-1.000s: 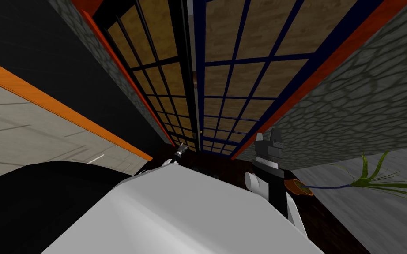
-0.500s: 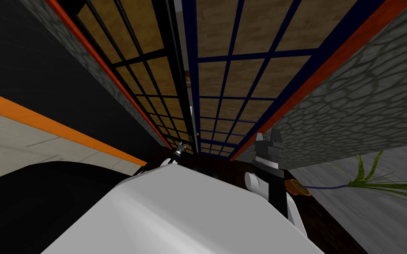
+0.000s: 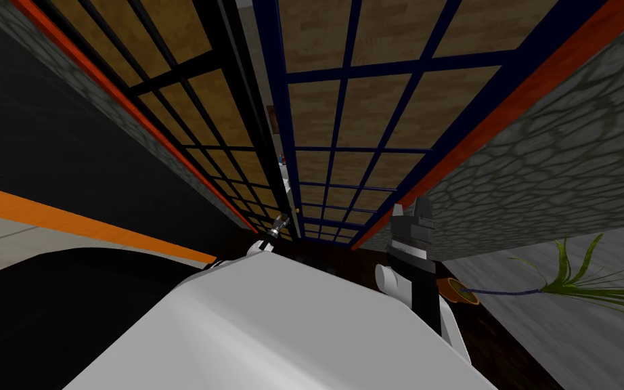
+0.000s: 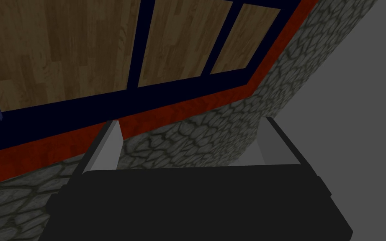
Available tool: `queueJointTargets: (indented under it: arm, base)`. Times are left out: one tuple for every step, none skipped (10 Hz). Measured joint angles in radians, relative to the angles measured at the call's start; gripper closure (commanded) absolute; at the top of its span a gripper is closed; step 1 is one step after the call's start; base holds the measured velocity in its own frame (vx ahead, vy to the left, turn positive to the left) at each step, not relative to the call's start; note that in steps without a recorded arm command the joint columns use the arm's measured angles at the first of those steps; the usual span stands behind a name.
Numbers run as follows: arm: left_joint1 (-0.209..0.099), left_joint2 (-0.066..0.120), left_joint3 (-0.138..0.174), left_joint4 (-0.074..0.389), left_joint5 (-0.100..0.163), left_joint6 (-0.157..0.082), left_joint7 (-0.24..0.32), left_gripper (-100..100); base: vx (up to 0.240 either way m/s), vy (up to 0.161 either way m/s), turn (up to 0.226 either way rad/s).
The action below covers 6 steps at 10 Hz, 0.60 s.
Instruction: Pull the door open
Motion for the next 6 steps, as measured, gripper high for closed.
queueJointTargets:
  arm:
    - [-0.001,0.001,0.0,0.003,0.0,-0.002,-0.001,100]
    - [-0.003,0.001,0.0,0.004,0.0,-0.002,-0.001,100]
    - [-0.004,0.001,0.0,0.005,0.0,-0.002,-0.002,100]
    - [-0.003,0.0,-0.001,0.005,-0.001,-0.002,-0.002,100]
    - [-0.003,0.0,-0.001,0.005,-0.001,-0.002,-0.002,100]
    - [-0.003,0.0,-0.001,0.005,-0.001,-0.002,-0.002,100]
  base:
    - [-0.028,0.008,-0.023]
    - [-0.016,0.011,-0.011]
    - [-0.007,0.004,-0.002]
    - [0.0,0.0,0.0]
    - [0.0,0.0,0.0]
    - [-0.047,0.014,-0.012]
